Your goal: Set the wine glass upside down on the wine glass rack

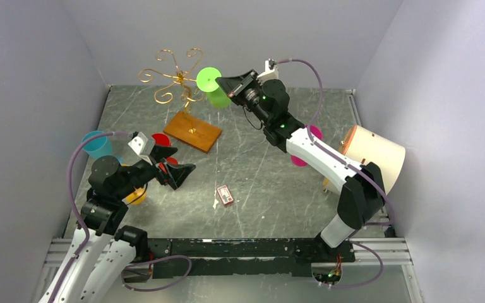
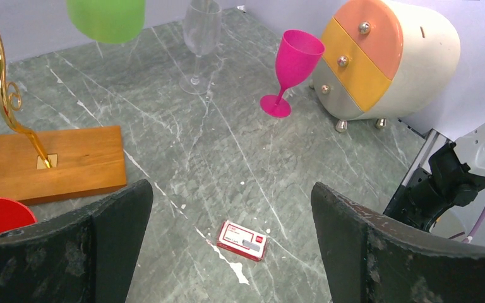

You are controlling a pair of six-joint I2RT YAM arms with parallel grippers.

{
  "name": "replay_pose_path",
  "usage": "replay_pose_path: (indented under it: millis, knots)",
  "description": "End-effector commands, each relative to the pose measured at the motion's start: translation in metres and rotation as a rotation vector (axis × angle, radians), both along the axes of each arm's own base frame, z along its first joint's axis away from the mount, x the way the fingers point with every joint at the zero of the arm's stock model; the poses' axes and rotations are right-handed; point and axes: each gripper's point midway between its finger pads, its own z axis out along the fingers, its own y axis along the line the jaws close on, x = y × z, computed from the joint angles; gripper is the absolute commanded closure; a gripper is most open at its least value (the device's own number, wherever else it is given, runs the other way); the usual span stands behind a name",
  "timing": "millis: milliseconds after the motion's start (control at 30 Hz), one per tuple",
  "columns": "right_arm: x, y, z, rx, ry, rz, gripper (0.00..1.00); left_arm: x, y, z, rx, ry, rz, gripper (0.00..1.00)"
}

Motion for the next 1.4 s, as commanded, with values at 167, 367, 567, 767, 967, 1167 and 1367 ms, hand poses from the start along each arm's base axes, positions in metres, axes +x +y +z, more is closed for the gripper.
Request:
replay_pose_path:
  millis: [167, 367, 567, 767, 967, 1167, 1367]
  knots:
    - [0.0, 0.006, 0.027, 0.087, -0.034, 0.029, 1.0, 0.0, 0.002, 0.007, -0.001, -0.034, 0.013, 0.01]
    - [-0.001, 0.015, 0.024, 0.095, -0.023, 0.062, 1.0, 0.0, 0.003, 0.007, 0.0, -0.035, 0.017, 0.01]
    - [-0.004, 0.027, 0.025, 0.084, -0.027, 0.096, 1.0, 0.0, 0.003, 0.007, 0.001, -0.037, 0.016, 0.01]
    - [-0.007, 0.031, 0.022, 0.091, -0.024, 0.108, 1.0, 0.0, 0.003, 0.007, 0.001, -0.041, 0.017, 0.01]
    - [-0.012, 0.038, 0.022, 0.089, -0.028, 0.149, 1.0, -0.001, 0.003, 0.008, -0.001, -0.043, 0.016, 0.01]
    - [-0.017, 0.045, 0.019, 0.079, -0.035, 0.175, 1.0, -0.001, 0.003, 0.007, -0.001, -0.042, 0.016, 0.01]
    - [-0.02, 0.052, 0.016, 0.05, -0.038, 0.199, 1.0, 0.0, 0.002, 0.006, 0.0, -0.036, 0.013, 0.01]
